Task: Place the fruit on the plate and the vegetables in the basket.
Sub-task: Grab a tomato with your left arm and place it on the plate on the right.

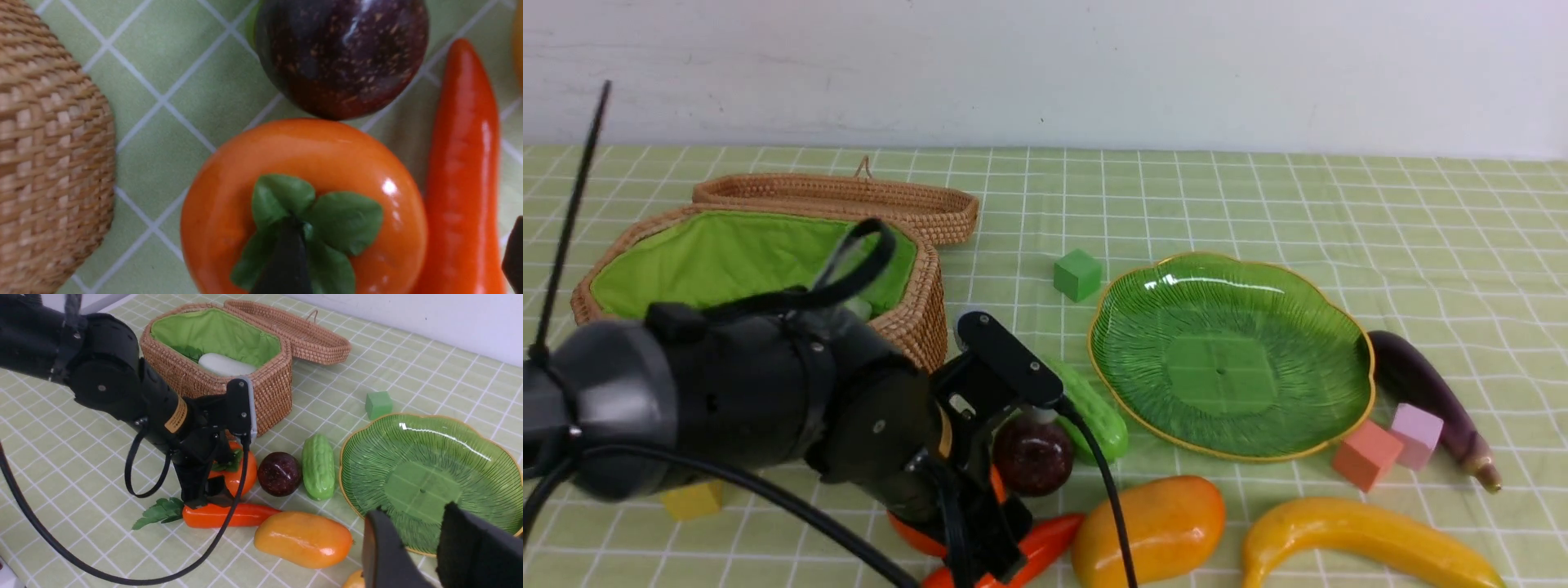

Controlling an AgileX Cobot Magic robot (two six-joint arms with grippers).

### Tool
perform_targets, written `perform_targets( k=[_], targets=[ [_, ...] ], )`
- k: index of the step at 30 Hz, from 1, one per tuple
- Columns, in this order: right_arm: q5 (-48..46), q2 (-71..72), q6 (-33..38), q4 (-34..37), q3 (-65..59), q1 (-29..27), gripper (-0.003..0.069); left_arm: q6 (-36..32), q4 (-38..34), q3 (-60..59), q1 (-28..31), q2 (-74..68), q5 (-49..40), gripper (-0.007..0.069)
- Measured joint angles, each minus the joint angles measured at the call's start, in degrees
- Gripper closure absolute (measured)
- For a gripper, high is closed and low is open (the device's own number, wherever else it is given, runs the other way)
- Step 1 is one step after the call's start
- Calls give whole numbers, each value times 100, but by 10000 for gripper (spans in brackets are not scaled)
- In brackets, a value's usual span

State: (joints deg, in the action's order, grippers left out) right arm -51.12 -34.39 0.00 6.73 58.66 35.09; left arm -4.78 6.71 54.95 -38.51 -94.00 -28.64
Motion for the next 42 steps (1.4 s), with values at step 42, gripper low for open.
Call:
perform_targets(
  k=[42],
  targets=[
    [-34, 0, 0, 12, 0, 0, 445, 1741, 1301, 87, -105, 371, -414, 127]
  ],
)
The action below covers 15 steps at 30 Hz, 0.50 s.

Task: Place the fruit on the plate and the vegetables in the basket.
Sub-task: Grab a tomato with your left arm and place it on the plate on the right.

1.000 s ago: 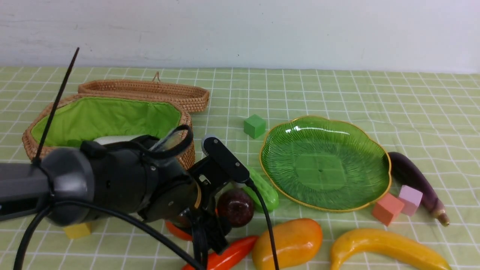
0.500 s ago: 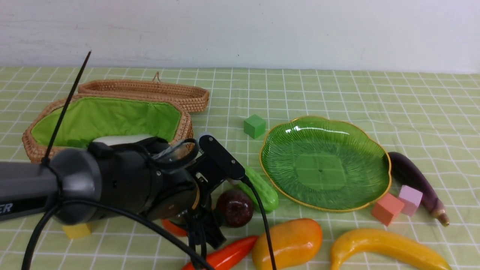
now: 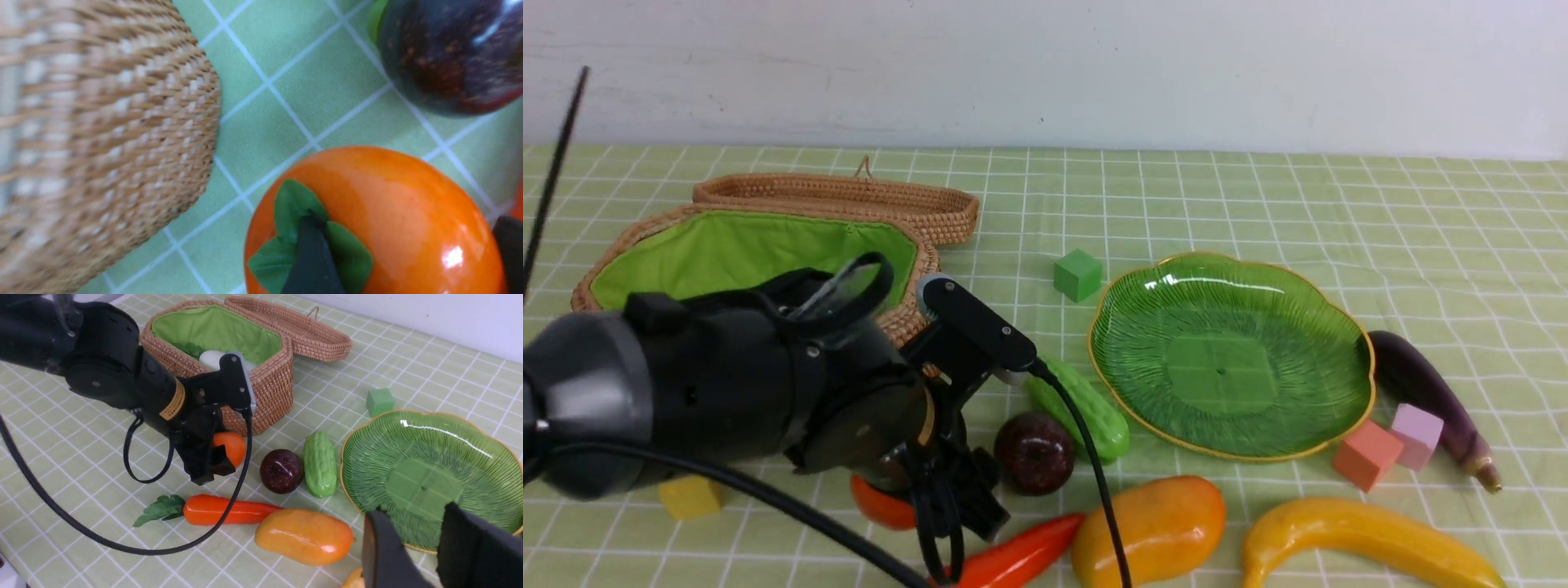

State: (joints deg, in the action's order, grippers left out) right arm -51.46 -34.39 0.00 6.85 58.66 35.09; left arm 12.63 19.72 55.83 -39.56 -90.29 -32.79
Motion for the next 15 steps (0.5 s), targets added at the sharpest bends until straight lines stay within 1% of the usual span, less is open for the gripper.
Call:
perform_targets(
  k=[4, 9, 13, 15],
  targets=[
    [37, 0, 0, 0, 0, 0, 445, 0, -22, 0, -216, 371, -112, 127],
    [37, 0, -72, -108, 0, 0, 445, 0, -9, 0, -293, 634, -274, 127],
    [26, -34, -535, -685, 0, 0, 445, 0, 99, -5, -293, 792, -487, 127],
    [-182, -136, -1085, -1390, 0, 0, 445, 17, 226, -16, -293, 900, -543, 127]
  ],
)
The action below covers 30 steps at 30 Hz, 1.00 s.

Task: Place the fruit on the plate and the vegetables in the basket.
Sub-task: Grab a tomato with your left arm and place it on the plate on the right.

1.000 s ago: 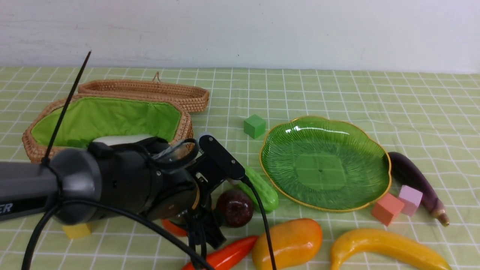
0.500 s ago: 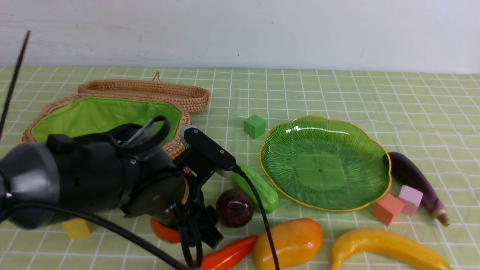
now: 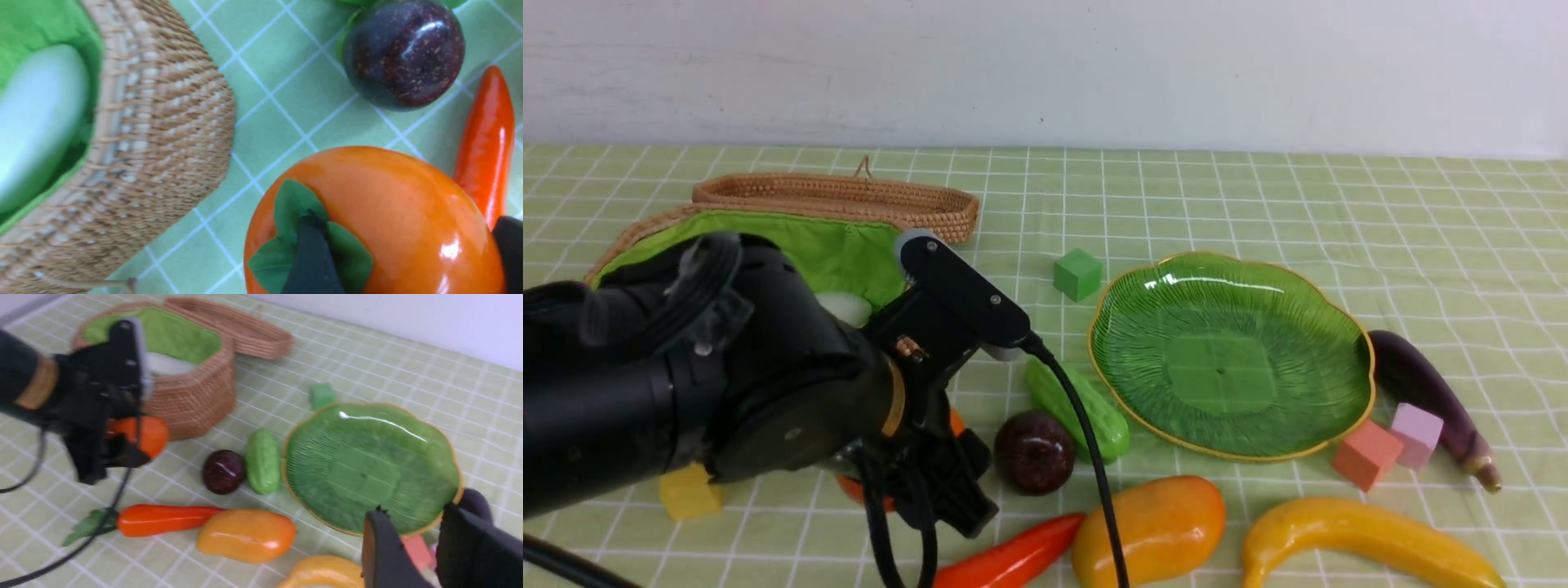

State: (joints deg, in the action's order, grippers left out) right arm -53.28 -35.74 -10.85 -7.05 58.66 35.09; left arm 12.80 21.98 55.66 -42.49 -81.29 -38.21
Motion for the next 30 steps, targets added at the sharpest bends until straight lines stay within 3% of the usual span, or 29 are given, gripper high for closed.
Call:
perform_targets(
  k=[6, 14, 22, 26, 30],
  targets=[
    [-605, -208, -1017, -1267, 0, 0, 445, 19, 47, 4, 0, 166, 62, 127],
    [-691, -208, -1260, -1483, 0, 0, 445, -100, -331, 648, 0, 167, 388, 127],
    [-729, -208, -1341, -1472, 0, 0, 445, -1324, -1288, 1725, 0, -590, 428, 127],
    [-770, -208, -1347, -1319, 0, 0, 445, -2573, -2358, 2684, 0, -1612, 422, 129],
    [-776, -208, -1347, -1388, 0, 0, 445, -3099, -2893, 3452, 0, -2406, 350, 129]
  ],
)
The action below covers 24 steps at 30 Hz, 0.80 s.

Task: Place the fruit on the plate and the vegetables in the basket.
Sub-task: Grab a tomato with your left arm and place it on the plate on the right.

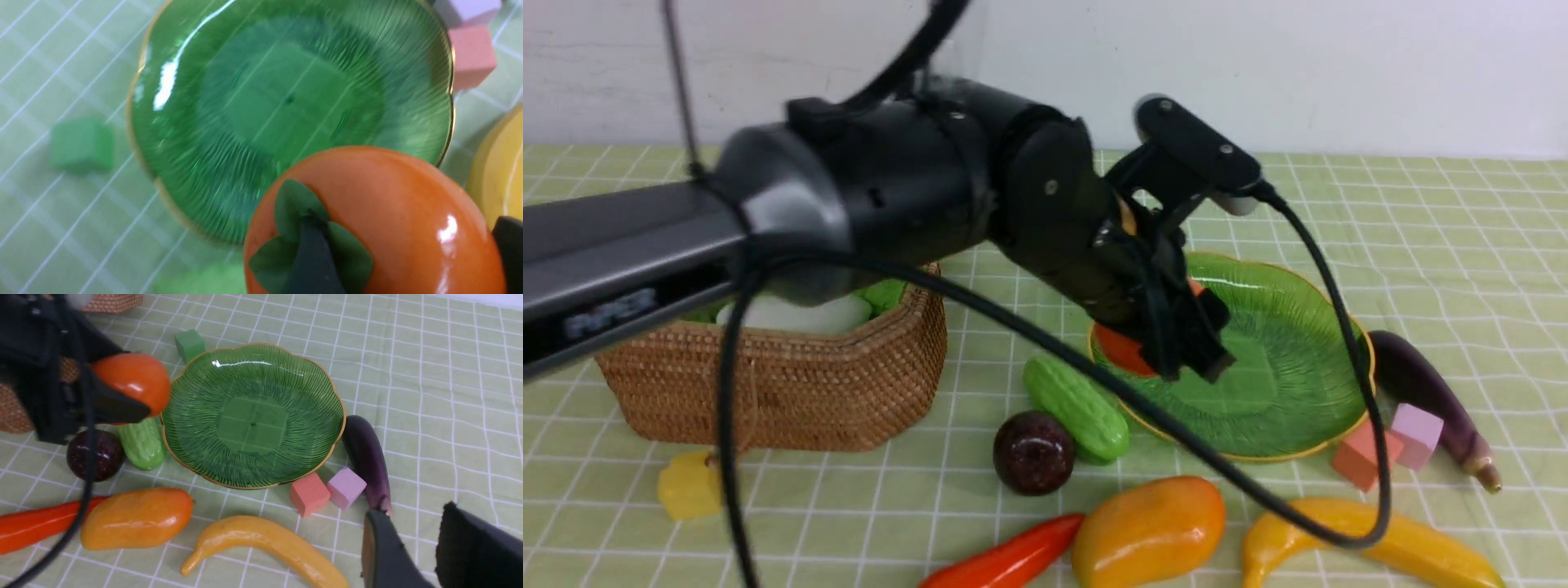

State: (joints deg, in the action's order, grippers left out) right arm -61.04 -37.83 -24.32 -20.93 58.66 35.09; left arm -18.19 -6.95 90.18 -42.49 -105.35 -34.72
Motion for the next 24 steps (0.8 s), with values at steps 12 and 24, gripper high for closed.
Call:
perform_targets(
  k=[12, 24],
  targets=[
    [-72, 0, -434, -716, 5, 0, 445, -316, -186, 1982, 0, -2083, 151, 129],
    [-72, 0, -434, -655, 5, 0, 445, -298, -184, 2075, 0, -2262, 301, -25]
  ],
)
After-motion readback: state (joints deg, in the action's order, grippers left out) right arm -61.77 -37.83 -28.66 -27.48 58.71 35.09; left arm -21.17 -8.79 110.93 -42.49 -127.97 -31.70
